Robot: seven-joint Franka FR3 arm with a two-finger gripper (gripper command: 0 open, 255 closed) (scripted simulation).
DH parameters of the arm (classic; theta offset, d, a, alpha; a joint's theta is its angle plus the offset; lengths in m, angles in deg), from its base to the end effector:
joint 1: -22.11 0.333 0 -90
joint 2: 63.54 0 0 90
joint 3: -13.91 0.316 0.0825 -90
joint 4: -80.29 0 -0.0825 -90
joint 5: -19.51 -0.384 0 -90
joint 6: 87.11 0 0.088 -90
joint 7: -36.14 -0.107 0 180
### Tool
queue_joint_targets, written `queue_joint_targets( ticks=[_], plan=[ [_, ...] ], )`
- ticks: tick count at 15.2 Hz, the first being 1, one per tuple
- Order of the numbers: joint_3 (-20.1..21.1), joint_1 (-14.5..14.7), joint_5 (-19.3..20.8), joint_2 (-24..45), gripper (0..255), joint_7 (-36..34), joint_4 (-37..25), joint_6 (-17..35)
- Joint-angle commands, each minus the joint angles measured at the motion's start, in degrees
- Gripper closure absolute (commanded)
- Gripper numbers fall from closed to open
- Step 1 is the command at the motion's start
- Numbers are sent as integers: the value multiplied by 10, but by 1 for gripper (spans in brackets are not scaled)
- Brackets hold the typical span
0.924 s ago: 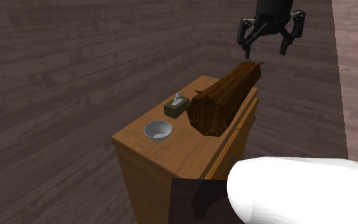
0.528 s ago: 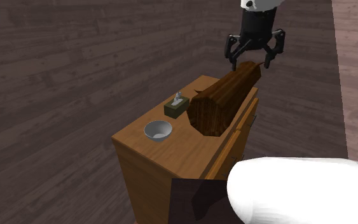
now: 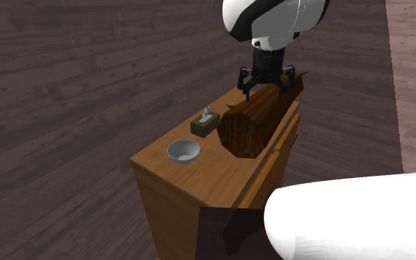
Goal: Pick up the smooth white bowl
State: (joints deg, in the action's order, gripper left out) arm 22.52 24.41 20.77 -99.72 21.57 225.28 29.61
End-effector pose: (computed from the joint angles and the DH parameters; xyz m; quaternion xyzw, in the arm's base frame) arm 0.3659 0.0730 0.4947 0.9956 -0.0389 0.0758 0.0394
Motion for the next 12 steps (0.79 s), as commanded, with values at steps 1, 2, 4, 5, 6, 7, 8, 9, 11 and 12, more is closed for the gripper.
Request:
queue_joint_targets(
  ticks=[1, 2, 4, 5, 6, 7, 8, 9, 11, 12],
  plan=[
    [12, 3, -7, 29, 0, -19, 13, 43],
    [18, 4, -10, 46, 0, -28, 15, 62],
    [30, 5, -14, 82, 0, -47, 17, 101],
    [37, 5, -15, 101, 0, -56, 17, 120],
    [43, 6, -16, 120, 0, -66, 16, 138],
    [49, 5, -16, 140, 0, -76, 14, 157],
    [56, 5, -15, 161, 0, -86, 11, 175],
    [62, 5, -13, 182, 0, -97, 8, 193],
    [74, 3, -6, 226, 0, -120, -2, 227],
    [80, 2, -1, 249, 0, -133, -8, 244]
  ],
)
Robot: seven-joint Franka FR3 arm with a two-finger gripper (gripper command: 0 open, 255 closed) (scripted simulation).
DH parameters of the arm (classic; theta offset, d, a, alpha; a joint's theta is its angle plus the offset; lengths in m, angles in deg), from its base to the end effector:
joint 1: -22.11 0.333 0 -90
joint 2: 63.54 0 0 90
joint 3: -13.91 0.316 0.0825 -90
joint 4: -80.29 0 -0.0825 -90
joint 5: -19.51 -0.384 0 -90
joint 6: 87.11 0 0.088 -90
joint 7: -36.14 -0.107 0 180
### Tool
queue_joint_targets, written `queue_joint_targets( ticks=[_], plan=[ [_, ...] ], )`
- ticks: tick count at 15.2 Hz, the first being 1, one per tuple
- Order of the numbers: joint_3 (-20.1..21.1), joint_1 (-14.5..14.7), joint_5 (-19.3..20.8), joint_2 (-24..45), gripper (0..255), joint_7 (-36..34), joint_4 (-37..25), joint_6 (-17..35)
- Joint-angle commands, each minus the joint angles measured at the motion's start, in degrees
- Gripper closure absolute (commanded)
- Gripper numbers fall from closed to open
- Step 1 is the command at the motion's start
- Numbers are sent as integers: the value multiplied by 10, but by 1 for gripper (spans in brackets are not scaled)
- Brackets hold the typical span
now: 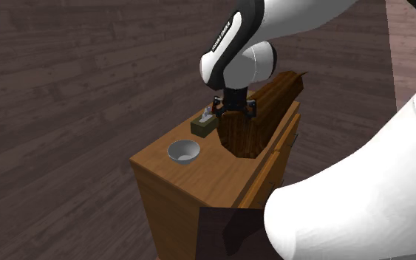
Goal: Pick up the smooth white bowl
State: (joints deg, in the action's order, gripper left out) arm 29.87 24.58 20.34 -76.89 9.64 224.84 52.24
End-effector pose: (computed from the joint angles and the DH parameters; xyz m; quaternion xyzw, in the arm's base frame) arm 0.4302 0.1425 0.3712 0.9949 -0.0665 0.0755 0.0088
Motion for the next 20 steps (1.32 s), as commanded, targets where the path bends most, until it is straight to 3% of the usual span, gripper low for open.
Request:
queue_joint_targets(
  ticks=[1, 8, 14, 18, 20],
  plan=[
    [12, -1, 10, 43, 0, -26, -11, 33],
    [29, 7, 91, 210, 0, -137, -84, 121],
    [2, 52, 158, 349, 0, -221, -177, 166],
    [-20, 86, 178, 437, 0, -255, -253, 182],
    [-25, 92, 181, 451, 0, -259, -261, 189]
  ],
)
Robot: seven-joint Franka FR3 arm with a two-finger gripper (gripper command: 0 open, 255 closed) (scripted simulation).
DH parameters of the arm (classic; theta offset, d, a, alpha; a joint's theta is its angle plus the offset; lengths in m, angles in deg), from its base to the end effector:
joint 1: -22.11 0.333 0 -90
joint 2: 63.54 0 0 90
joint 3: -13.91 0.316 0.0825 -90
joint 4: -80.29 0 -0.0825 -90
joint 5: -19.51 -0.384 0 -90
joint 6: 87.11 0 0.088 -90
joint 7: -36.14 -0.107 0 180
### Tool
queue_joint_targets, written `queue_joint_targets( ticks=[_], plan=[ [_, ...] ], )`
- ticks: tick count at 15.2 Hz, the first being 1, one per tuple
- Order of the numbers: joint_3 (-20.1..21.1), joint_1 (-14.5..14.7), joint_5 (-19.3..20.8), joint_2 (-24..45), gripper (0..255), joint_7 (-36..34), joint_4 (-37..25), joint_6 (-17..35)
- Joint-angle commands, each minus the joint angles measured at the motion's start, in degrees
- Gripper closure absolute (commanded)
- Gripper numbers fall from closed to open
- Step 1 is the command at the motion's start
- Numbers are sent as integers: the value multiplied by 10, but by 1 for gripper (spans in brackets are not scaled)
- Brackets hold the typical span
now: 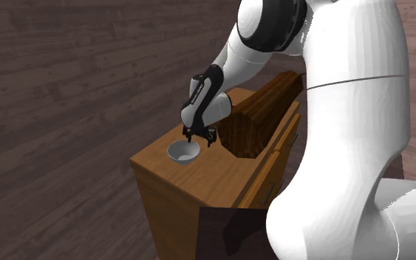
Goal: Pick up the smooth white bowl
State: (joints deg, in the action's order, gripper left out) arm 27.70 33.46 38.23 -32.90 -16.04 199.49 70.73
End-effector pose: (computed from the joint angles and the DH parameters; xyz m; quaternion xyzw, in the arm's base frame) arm 0.5374 0.2650 0.1878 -0.9903 0.1100 -0.0740 0.0413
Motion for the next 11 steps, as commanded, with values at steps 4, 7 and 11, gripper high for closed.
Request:
queue_joint_targets(
  ticks=[4, 7, 11],
  plan=[
    [-16, 13, 13, 38, 0, -12, -15, 24],
    [-25, 20, 20, 56, 0, -17, -21, 37],
    [-25, 20, 20, 56, 255, -17, -21, 37]
  ],
)
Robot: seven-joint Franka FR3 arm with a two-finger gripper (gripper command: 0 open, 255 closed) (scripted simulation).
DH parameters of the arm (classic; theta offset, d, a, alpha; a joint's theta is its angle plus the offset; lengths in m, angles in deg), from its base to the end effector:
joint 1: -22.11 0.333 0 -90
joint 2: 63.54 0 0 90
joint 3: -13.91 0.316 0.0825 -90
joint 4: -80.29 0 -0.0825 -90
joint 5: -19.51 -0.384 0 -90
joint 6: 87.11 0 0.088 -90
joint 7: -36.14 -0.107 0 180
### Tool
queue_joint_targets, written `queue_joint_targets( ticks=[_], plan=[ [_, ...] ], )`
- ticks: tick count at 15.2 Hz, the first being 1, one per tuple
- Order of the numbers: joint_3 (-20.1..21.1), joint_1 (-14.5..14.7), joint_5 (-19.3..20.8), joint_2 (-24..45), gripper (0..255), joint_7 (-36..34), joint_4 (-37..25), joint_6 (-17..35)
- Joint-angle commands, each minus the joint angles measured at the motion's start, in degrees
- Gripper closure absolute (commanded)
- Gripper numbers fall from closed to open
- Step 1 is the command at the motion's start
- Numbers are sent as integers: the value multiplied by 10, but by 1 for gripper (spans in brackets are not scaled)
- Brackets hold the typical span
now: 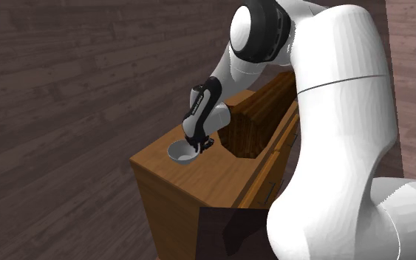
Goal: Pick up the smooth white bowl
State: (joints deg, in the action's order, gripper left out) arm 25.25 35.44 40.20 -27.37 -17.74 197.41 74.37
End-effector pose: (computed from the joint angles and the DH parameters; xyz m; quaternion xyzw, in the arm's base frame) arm 0.5398 0.2664 0.1476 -0.9902 0.1109 -0.0741 0.0422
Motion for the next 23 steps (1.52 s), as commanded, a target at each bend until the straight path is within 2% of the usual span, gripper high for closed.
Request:
queue_joint_targets(
  ticks=[1, 7, 23],
  plan=[
    [0, 0, 0, 0, 255, 0, 0, 0],
    [0, 0, 0, 0, 255, 0, 0, 0],
    [49, -38, -45, -100, 255, 36, 22, -79]
  ],
)
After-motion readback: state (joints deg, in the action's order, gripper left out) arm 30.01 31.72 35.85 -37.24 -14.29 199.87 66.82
